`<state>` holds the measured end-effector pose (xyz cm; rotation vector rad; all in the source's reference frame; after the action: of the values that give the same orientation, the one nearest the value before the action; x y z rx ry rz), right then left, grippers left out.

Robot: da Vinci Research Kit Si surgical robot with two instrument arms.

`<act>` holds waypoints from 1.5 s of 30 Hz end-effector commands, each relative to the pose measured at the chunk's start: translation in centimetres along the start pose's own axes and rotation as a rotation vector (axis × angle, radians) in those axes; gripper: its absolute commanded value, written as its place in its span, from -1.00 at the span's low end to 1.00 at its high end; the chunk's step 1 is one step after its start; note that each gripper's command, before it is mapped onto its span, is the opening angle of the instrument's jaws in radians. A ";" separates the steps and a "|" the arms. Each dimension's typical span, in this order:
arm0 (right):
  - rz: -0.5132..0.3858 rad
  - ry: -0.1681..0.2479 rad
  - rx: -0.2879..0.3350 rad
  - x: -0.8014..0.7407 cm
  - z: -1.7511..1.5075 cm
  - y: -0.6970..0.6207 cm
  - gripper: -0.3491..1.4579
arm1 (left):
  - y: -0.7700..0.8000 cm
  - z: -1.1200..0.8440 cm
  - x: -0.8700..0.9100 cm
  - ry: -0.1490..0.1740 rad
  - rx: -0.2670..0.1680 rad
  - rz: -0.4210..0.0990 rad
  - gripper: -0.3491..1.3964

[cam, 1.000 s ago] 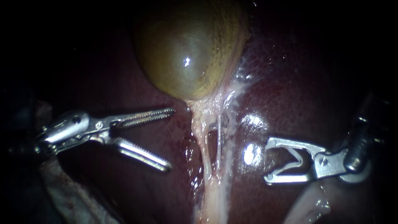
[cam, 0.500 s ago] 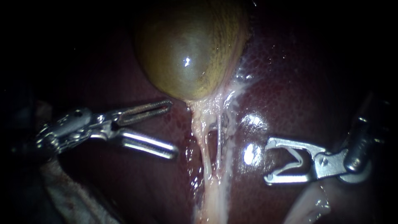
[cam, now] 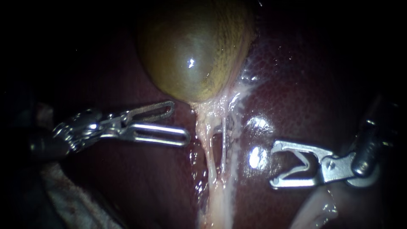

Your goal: Grabbing gallbladder

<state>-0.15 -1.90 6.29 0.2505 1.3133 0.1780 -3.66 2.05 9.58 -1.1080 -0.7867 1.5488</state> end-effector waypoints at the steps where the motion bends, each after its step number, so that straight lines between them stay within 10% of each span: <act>1: 0.000 0.000 0.000 0.00 0.00 0.00 0.05 | -0.01 0.03 0.00 0.000 0.008 -0.020 0.54; 19: -0.005 -0.001 -0.001 0.00 0.01 0.00 0.05 | -0.16 0.43 -0.06 0.029 0.051 -0.237 0.27; 45: 0.001 -0.001 -0.003 0.00 0.03 0.01 0.05 | -0.19 0.61 -0.05 0.041 0.084 -0.363 -0.23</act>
<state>-0.12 -1.89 6.30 0.2488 1.3122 0.1802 -4.16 2.09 9.99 -0.8726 -0.8346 1.2379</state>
